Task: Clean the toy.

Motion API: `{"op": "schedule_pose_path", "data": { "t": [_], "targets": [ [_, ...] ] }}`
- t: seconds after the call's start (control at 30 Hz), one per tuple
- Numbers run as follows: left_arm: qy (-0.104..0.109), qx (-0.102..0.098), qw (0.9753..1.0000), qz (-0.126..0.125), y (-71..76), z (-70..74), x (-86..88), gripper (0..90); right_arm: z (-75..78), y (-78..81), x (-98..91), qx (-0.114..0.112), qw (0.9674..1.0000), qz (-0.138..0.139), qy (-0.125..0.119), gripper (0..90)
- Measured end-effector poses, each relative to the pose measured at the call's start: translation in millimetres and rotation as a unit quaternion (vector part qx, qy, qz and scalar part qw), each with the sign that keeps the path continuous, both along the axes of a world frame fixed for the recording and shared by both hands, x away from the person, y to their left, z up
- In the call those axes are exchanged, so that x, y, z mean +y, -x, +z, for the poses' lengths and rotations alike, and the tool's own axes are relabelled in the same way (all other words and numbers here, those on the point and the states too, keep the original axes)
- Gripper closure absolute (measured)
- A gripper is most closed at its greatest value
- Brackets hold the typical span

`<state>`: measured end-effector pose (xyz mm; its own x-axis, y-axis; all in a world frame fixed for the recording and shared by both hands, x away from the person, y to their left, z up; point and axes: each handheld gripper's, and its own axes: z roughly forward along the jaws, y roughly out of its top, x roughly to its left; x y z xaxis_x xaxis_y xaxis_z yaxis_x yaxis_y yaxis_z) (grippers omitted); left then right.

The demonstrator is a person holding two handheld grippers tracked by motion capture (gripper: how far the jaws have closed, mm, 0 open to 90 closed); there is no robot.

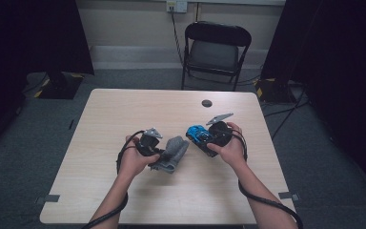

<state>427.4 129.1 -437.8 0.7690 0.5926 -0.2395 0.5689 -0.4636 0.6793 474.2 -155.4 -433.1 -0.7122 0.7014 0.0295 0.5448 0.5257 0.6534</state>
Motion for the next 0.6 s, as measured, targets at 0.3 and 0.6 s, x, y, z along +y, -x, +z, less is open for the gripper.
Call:
{"op": "schedule_pose_path", "data": {
  "t": [0.3, 0.6],
  "targets": [
    [-0.003, -0.009, 0.9991, 0.041, -14.0, 9.8, 16.8, 73.7, -1.2, 12.2, 4.7, -0.006, 0.9997, 0.025, -0.002, 28.4],
    [-0.003, -0.011, 0.9982, 0.058, -25.2, 11.5, 19.1, 73.8, -2.3, 25.3, 8.6, -0.007, 0.9986, 0.053, 0.000, 28.4]
  ]
}}
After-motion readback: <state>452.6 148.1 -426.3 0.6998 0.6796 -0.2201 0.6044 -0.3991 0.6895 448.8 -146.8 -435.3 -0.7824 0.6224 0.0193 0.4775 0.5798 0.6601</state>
